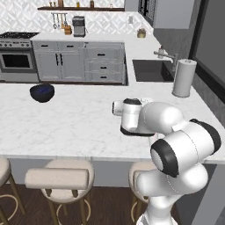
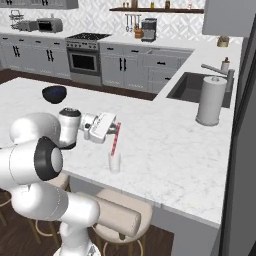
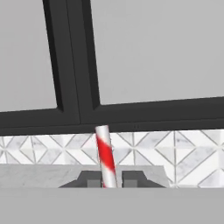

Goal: Take a straw from the drawer in front and place it inside the glass cup on the dining counter.

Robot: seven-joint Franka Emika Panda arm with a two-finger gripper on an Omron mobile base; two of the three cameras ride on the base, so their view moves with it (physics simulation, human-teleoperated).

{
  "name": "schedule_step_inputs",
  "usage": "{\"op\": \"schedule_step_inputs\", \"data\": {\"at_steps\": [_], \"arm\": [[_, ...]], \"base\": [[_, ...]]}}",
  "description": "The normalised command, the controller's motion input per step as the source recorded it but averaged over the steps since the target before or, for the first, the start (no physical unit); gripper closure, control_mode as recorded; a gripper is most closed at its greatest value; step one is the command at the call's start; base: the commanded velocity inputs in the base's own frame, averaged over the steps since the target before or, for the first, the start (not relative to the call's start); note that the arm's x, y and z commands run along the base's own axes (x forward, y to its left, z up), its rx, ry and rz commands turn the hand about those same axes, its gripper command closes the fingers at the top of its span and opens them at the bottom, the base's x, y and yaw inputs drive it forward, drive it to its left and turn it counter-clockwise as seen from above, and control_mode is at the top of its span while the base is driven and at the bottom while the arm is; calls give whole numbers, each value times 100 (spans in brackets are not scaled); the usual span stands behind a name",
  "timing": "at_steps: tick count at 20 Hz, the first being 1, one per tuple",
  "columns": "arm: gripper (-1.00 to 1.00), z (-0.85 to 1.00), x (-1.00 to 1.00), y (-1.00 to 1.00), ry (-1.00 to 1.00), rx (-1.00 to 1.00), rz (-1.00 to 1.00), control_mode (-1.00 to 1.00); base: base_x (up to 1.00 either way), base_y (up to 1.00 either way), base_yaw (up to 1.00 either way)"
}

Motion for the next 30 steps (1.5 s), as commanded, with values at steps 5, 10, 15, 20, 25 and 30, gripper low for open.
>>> {"op": "schedule_step_inputs", "data": {"at_steps": [5,10,15,20,25,30], "arm": [[100,14,-17,0,-2,0,-9,-100],[100,0,-40,0,0,0,-9,-100],[100,0,-8,0,0,-1,-9,-100],[100,-1,0,0,0,-2,-8,-100],[100,-21,6,1,4,-3,-7,-100],[100,-14,4,7,0,-3,-6,-100]], "base": [[0,0,0],[0,0,0],[0,0,0],[0,0,0],[0,0,0],[0,0,0]]}}
